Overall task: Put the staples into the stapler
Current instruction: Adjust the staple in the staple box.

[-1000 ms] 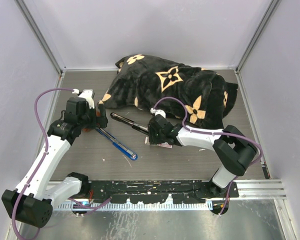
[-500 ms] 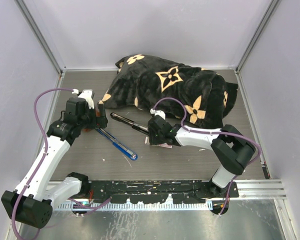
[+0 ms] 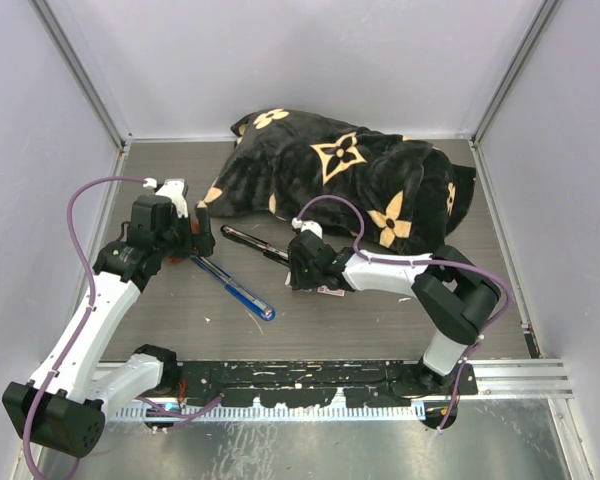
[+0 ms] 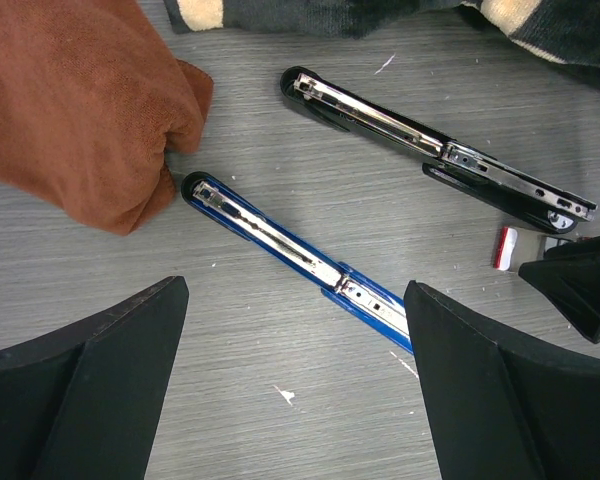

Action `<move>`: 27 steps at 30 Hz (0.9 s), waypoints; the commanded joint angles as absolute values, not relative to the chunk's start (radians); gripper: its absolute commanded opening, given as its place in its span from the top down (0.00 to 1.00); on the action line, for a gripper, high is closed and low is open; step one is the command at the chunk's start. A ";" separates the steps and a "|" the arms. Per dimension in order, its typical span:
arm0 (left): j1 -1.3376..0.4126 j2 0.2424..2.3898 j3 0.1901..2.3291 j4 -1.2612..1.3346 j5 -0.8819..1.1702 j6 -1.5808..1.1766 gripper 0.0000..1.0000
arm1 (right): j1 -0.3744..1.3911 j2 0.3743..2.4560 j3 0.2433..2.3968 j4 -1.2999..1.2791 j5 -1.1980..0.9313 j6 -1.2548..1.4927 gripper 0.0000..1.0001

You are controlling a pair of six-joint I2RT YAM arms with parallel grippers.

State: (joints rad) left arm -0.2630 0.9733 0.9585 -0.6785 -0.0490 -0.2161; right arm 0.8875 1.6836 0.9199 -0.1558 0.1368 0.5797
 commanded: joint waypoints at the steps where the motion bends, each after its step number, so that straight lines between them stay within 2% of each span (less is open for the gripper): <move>1: -0.259 0.950 0.957 -0.657 -0.062 -0.200 0.08 | 0.903 1.705 0.967 -0.106 0.107 0.583 0.57; 7: -0.258 0.950 0.957 -0.657 -0.063 -0.198 0.08 | 0.904 1.709 0.980 -0.093 0.090 0.558 0.57; 27: -0.259 0.952 0.955 -0.655 -0.060 -0.200 0.08 | 0.904 1.559 0.911 -0.288 0.196 0.535 0.57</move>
State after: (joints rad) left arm -0.2630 0.9722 0.9565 -0.6785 -0.0494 -0.2153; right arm 0.8978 1.6318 0.9073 -0.2562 0.1524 0.5434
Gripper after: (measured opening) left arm 0.924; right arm 0.429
